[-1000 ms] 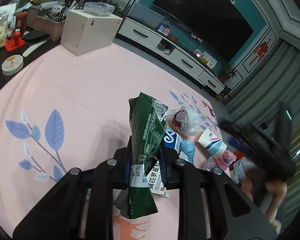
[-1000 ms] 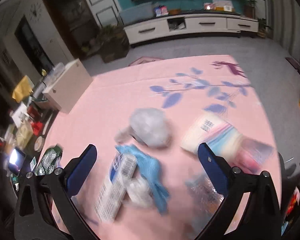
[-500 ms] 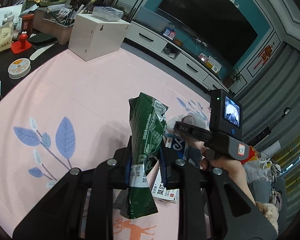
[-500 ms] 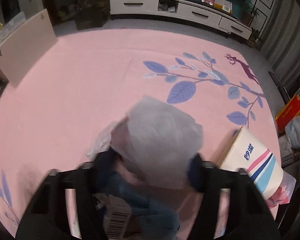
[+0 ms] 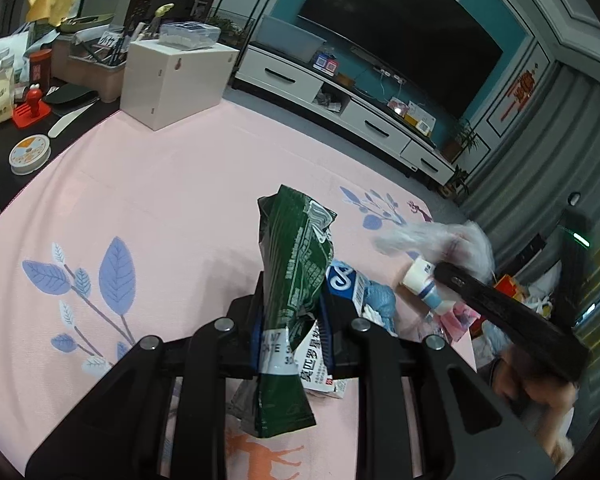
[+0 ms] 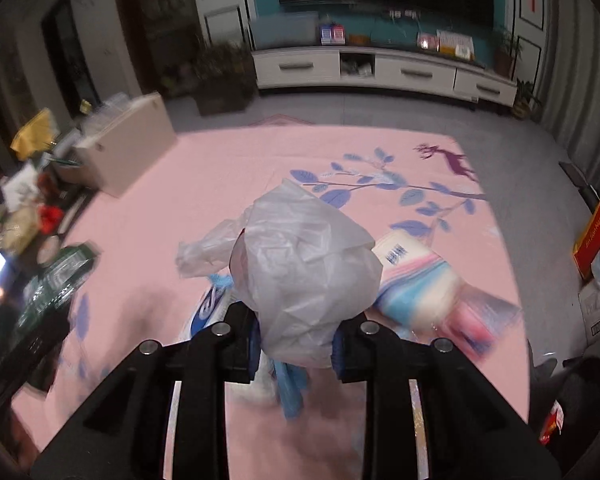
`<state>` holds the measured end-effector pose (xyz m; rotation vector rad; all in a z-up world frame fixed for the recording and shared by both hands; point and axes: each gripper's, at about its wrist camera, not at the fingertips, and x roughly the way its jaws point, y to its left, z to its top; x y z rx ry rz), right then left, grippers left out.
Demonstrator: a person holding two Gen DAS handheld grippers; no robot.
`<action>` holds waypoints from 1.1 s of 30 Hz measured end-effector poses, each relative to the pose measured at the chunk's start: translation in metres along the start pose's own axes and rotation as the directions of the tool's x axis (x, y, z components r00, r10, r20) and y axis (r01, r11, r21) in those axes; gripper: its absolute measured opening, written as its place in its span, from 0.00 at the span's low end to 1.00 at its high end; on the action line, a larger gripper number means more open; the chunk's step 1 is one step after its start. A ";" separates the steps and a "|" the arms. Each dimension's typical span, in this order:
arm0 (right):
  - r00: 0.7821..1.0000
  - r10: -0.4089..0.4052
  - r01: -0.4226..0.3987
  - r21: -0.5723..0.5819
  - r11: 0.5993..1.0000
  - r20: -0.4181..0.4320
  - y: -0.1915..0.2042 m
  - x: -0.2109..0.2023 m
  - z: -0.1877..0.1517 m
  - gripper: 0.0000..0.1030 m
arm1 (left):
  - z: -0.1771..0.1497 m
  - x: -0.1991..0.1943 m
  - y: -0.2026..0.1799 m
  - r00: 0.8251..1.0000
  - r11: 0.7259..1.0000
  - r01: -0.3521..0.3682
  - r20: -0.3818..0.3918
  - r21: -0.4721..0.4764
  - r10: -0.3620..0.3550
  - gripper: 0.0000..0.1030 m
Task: Collect trash
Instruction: 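Carry the green bag and white bag over the black bin and release both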
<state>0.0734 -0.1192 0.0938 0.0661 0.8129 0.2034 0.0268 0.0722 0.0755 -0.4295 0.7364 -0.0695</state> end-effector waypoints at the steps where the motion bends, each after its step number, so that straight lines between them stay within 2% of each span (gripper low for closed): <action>1: 1.000 0.012 -0.012 0.016 1.000 0.013 -0.008 -0.012 -0.013 0.27 | -0.001 0.001 -0.002 1.000 1.000 0.002 -0.003 0.011 -0.002 0.22; 6: 1.000 0.005 -0.007 0.119 0.993 0.017 -0.044 -0.044 -0.071 0.27 | -0.009 0.005 -0.023 1.000 0.997 0.010 -0.020 0.076 -0.009 0.22; 9: 0.999 -0.028 0.024 0.161 0.987 0.024 -0.060 -0.065 -0.088 0.27 | -0.021 0.000 -0.046 1.000 0.988 0.014 -0.015 0.153 -0.011 0.22; 12: 0.995 -0.054 0.037 0.187 0.982 0.087 -0.077 -0.094 -0.086 0.27 | -0.031 -0.004 -0.071 1.000 0.979 0.031 -0.011 0.203 -0.030 0.22; 15: 0.973 -0.134 0.095 0.201 0.975 0.190 -0.085 -0.134 -0.086 0.28 | -0.043 -0.011 -0.101 0.998 0.965 0.059 -0.005 0.255 -0.060 0.22; 18: 0.956 -0.152 0.094 0.226 0.970 0.251 -0.098 -0.165 -0.089 0.28 | -0.058 -0.021 -0.128 0.993 0.953 0.112 -0.007 0.282 -0.114 0.22; 21: 0.942 -0.176 0.098 0.267 0.959 0.286 -0.116 -0.188 -0.094 0.28 | -0.072 -0.028 -0.156 0.983 0.938 0.183 -0.028 0.295 -0.183 0.23; 28: 0.894 -0.319 0.181 0.398 0.899 0.315 -0.170 -0.226 -0.114 0.29 | -0.110 -0.037 -0.238 0.946 0.867 0.322 -0.103 0.380 -0.307 0.23; 33: 0.898 -0.349 0.187 0.485 0.854 0.268 -0.214 -0.229 -0.129 0.29 | -0.143 -0.022 -0.294 0.911 0.822 0.411 -0.193 0.395 -0.363 0.23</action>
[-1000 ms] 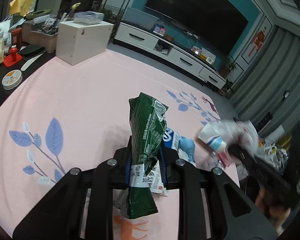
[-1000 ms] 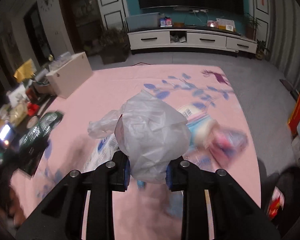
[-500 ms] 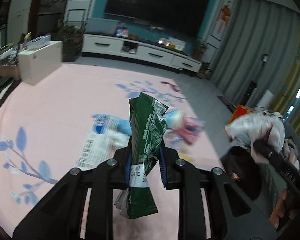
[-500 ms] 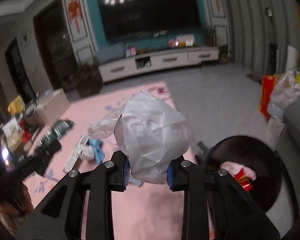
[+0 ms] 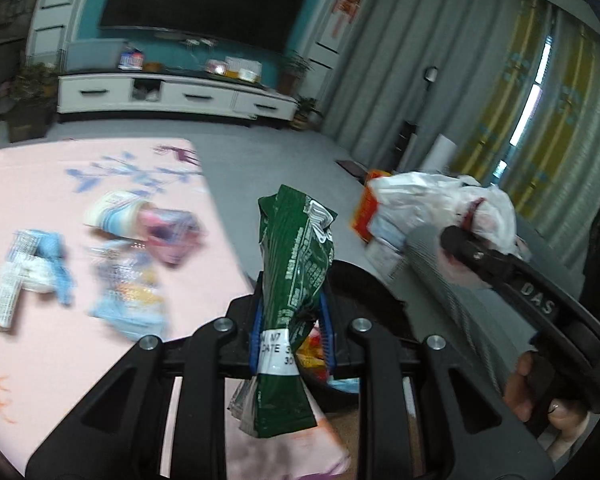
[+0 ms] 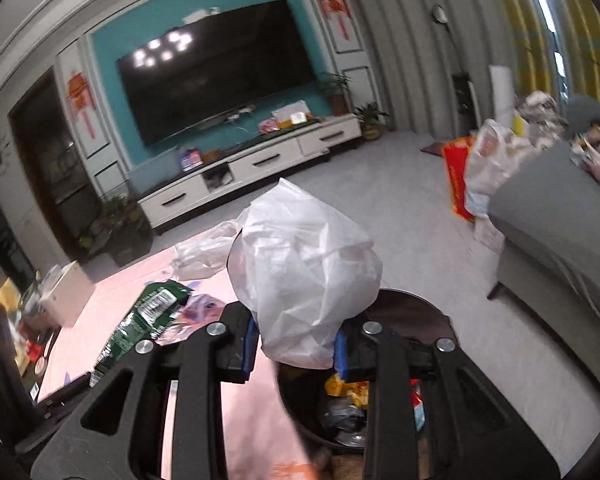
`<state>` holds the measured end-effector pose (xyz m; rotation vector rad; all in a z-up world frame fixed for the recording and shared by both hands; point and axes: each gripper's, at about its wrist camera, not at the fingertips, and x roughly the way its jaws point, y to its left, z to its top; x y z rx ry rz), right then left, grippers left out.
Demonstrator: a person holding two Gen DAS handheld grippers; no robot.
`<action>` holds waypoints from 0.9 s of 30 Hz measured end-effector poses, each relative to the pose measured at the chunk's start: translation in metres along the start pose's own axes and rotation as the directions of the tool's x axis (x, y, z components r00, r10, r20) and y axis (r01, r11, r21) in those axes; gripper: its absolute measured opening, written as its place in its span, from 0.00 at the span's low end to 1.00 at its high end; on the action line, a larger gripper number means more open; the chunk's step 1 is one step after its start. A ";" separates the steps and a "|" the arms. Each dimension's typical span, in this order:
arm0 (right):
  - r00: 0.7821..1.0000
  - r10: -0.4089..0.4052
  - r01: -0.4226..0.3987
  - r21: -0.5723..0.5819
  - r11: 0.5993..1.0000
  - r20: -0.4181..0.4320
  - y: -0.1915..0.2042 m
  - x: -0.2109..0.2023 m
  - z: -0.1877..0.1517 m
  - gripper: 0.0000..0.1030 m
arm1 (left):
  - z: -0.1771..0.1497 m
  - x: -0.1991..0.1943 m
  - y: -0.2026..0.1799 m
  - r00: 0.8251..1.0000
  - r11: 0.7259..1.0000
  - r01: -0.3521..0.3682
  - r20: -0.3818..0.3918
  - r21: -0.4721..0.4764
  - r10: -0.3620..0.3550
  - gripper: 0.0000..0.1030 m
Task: Collect trash
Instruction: 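Carry the green bag and white bag over the black bin and release both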
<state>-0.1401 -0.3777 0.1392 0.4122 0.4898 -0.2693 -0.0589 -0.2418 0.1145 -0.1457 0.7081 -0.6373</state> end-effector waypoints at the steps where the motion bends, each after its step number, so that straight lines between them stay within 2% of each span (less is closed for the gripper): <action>1: 1.000 -0.016 0.016 0.009 1.000 -0.012 -0.007 0.002 -0.001 0.29 | -0.003 0.009 -0.009 1.000 1.000 0.020 -0.016 -0.004 -0.020 0.24; 4: 0.995 -0.087 0.089 0.043 0.995 -0.042 -0.027 0.012 -0.004 0.29 | -0.010 0.031 -0.028 0.997 0.999 0.045 -0.056 -0.004 -0.045 0.24; 9: 0.989 -0.078 0.091 0.102 0.991 -0.127 -0.057 0.033 -0.010 0.30 | -0.023 0.075 -0.048 0.986 0.997 0.080 -0.145 -0.004 -0.080 0.24; 12: 0.979 -0.101 0.124 0.122 0.985 -0.178 -0.071 0.047 -0.014 0.30 | -0.033 0.097 -0.050 0.979 0.998 0.065 -0.192 -0.004 -0.065 0.24; 16: 0.966 -0.095 0.136 0.157 0.978 -0.240 -0.090 0.065 -0.020 0.30 | -0.045 0.127 -0.052 0.960 0.996 0.086 -0.264 -0.030 -0.091 0.24; 20: 0.956 -0.092 0.146 0.179 0.973 -0.280 -0.099 0.075 -0.024 0.32 | -0.049 0.145 -0.056 0.949 0.995 0.098 -0.299 -0.029 -0.102 0.26; 24: 0.950 -0.090 0.151 0.189 0.970 -0.301 -0.107 0.081 -0.025 0.43 | -0.049 0.153 -0.058 0.944 0.994 0.108 -0.309 -0.028 -0.112 0.39; 26: 0.954 -0.077 0.142 0.212 0.967 -0.288 -0.110 0.078 -0.023 0.58 | -0.049 0.154 -0.062 0.945 0.994 0.108 -0.307 -0.024 -0.110 0.49; 27: 0.958 -0.069 0.135 0.223 0.966 -0.280 -0.112 0.076 -0.022 0.61 | -0.049 0.152 -0.062 0.946 0.993 0.113 -0.304 -0.025 -0.116 0.61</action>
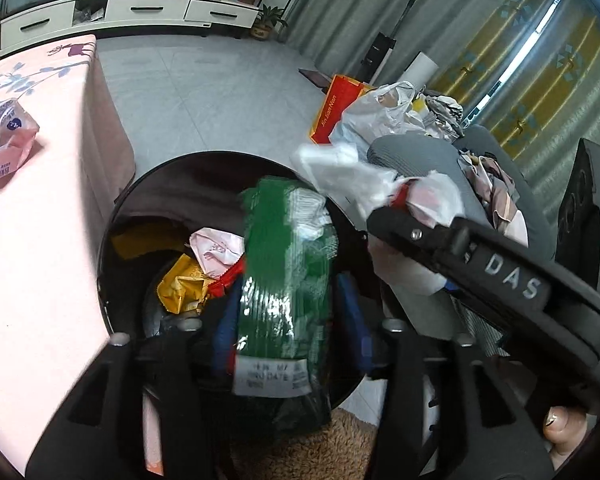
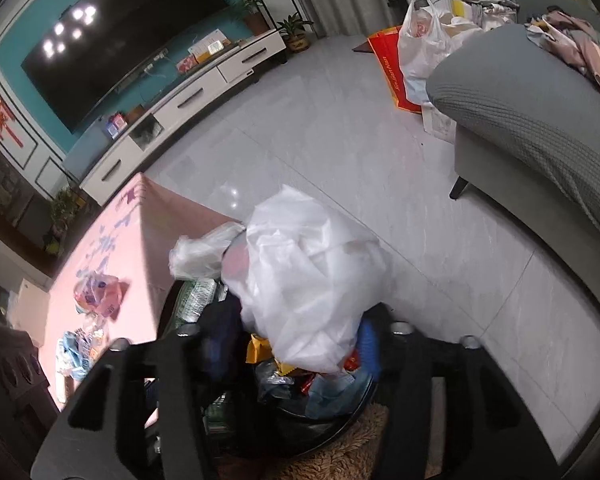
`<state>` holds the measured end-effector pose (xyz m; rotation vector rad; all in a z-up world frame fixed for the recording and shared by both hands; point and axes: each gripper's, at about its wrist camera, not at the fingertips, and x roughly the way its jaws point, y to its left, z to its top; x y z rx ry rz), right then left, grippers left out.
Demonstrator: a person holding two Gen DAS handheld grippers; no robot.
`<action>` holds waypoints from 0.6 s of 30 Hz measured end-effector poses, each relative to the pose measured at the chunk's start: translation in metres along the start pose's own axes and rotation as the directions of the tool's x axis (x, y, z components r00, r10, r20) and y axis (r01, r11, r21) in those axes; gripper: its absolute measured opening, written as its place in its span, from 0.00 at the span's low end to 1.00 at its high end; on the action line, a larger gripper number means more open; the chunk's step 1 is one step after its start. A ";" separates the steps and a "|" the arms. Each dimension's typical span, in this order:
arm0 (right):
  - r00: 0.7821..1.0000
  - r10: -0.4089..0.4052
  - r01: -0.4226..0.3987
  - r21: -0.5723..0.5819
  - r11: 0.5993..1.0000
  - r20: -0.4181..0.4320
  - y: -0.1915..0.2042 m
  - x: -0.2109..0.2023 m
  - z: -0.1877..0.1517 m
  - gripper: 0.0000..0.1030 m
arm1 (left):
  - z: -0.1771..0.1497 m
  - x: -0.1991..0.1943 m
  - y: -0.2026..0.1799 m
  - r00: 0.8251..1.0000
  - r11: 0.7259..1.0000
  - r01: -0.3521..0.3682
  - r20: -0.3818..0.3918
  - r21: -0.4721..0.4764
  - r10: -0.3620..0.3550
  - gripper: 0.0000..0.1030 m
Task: Collect trash
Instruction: 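Carry the green bag and white bag over the black bin and release both, then grasp the white ointment box with the left gripper while the right grasps the paper cup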
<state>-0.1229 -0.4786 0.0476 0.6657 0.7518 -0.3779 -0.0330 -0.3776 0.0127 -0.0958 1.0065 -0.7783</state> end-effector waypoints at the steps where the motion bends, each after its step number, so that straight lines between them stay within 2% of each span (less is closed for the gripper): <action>1: 1.000 0.009 -0.009 0.010 1.000 0.010 -0.001 -0.003 0.001 0.68 | 0.000 -0.003 0.000 1.000 1.000 0.003 0.006 0.000 -0.003 0.73; 5: 0.998 0.049 -0.050 0.030 0.998 0.050 -0.001 -0.012 0.002 0.83 | 0.002 -0.017 -0.001 0.999 1.000 -0.011 0.041 0.000 0.011 0.89; 7: 0.995 0.070 -0.071 0.023 0.997 0.065 0.003 -0.015 0.002 0.86 | 0.003 -0.026 0.003 0.998 1.000 -0.016 0.059 -0.009 0.017 0.94; 11: 0.989 0.097 -0.096 -0.017 0.995 0.108 0.020 -0.021 0.000 0.95 | 0.005 -0.050 0.015 0.994 0.999 -0.043 0.104 -0.031 0.046 0.97; 14: 0.986 0.100 -0.093 -0.057 0.994 0.132 0.038 -0.023 -0.003 0.97 | 0.004 -0.073 0.032 0.985 0.996 -0.080 0.147 -0.046 0.086 0.97; 15: 0.986 0.102 -0.092 -0.077 0.993 0.135 0.045 -0.022 -0.004 0.97 | 0.003 -0.083 0.039 0.981 0.994 -0.096 0.162 -0.052 0.103 0.97; 18: 0.984 0.115 -0.096 -0.137 0.986 0.138 0.067 -0.019 -0.009 0.97 | 0.004 -0.113 0.064 0.953 0.977 -0.195 0.217 -0.086 0.210 0.97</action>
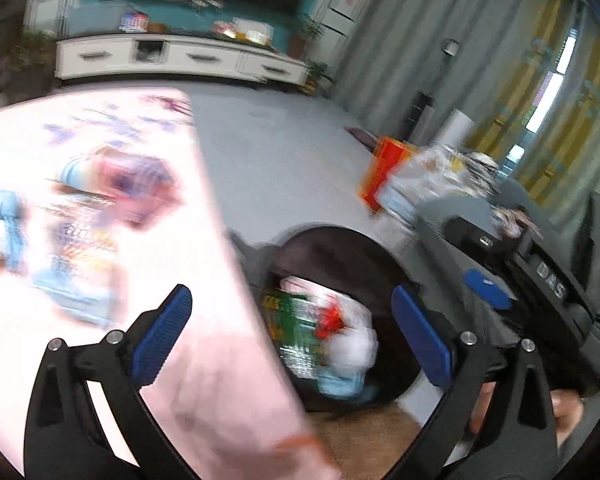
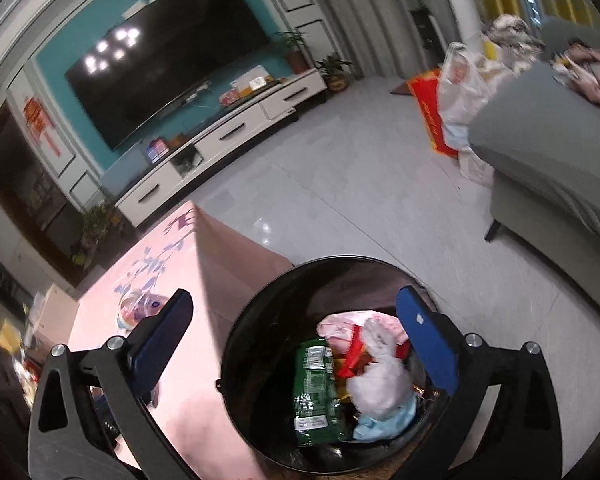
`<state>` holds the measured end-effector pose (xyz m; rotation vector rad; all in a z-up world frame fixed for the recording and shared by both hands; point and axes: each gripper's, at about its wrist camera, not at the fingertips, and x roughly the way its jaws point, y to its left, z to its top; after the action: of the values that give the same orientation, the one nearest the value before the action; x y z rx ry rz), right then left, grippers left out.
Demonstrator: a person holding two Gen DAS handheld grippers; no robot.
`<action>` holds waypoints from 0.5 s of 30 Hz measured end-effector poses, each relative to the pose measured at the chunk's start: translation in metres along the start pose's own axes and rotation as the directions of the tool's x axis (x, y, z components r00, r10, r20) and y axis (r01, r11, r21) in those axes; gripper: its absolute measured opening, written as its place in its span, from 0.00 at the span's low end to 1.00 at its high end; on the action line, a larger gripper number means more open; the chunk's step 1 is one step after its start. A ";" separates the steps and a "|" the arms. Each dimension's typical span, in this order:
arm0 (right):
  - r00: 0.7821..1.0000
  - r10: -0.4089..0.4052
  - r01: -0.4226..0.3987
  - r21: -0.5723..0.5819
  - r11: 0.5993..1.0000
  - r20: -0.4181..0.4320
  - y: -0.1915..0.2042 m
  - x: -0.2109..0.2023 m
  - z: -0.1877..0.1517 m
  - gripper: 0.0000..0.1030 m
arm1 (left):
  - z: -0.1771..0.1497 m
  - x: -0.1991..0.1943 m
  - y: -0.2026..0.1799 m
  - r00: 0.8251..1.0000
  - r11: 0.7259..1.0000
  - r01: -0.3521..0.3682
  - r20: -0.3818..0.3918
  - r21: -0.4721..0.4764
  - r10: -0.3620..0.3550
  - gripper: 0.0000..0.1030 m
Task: Collect trash
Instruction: 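Grasp the white ointment box with the left gripper while the right grasps the paper cup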
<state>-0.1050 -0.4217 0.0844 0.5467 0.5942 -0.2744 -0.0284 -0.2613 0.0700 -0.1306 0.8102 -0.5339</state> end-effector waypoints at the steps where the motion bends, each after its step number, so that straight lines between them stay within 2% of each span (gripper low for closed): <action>1: 1.000 0.008 -0.008 -0.020 1.000 0.004 0.009 0.002 -0.002 0.97 | 0.003 -0.010 0.015 0.999 0.999 -0.036 0.027 -0.001 0.036 0.97; 3: 0.999 0.030 -0.029 -0.043 0.999 0.015 0.023 0.006 -0.005 0.97 | 0.006 -0.022 0.037 0.995 0.996 -0.083 0.048 -0.014 0.084 0.97; 6: 0.997 0.069 -0.066 -0.077 0.995 0.033 0.045 0.013 -0.013 0.97 | 0.013 -0.043 0.085 0.978 0.979 -0.194 0.065 -0.057 0.198 0.97; 10: 0.996 0.082 -0.076 -0.145 0.986 0.033 0.078 0.029 -0.030 0.97 | 0.021 -0.063 0.148 0.937 0.938 -0.338 0.065 -0.072 0.343 0.97; 12: 0.996 0.087 -0.087 -0.178 0.980 -0.010 0.093 0.043 -0.039 0.97 | 0.022 -0.068 0.179 0.929 0.927 -0.361 0.046 -0.098 0.366 0.97; 15: 0.991 0.104 -0.118 -0.180 0.977 -0.082 0.108 0.062 -0.050 0.97 | 0.016 -0.070 0.228 0.947 0.935 -0.315 0.012 -0.164 0.321 0.97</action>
<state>-0.0356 -0.3104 0.0562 0.4099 0.6494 -0.0925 0.0354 -0.0313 0.0563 -0.1533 0.8166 -0.1593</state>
